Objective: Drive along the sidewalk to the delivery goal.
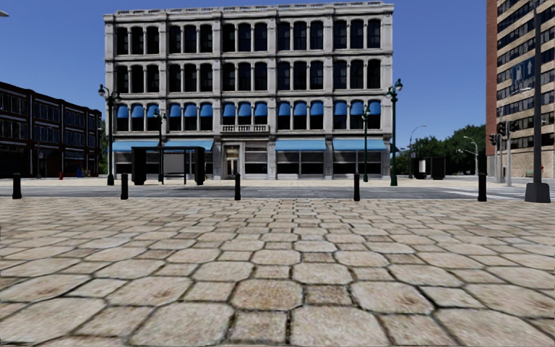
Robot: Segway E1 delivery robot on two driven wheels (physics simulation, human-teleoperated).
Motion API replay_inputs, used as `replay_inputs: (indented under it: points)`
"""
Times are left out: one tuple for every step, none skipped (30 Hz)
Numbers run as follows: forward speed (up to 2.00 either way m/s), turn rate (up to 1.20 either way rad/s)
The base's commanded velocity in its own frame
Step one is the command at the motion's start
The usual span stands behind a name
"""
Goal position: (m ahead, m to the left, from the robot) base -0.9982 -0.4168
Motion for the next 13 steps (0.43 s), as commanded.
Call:
replay_inputs:
  points:
    - [0.0,0.0]
    - [0.0,0.0]
    - [0.0,0.0]
    - [0.0,0.0]
    - [0.0,0.0]
    - [0.0,0.0]
    - [0.0,0.0]
    - [0.0,0.0]
    - [0.0,0.0]
    - [0.0,0.0]
    - [0.0,0.0]
    - [0.0,0.0]
    - [0.0,0.0]
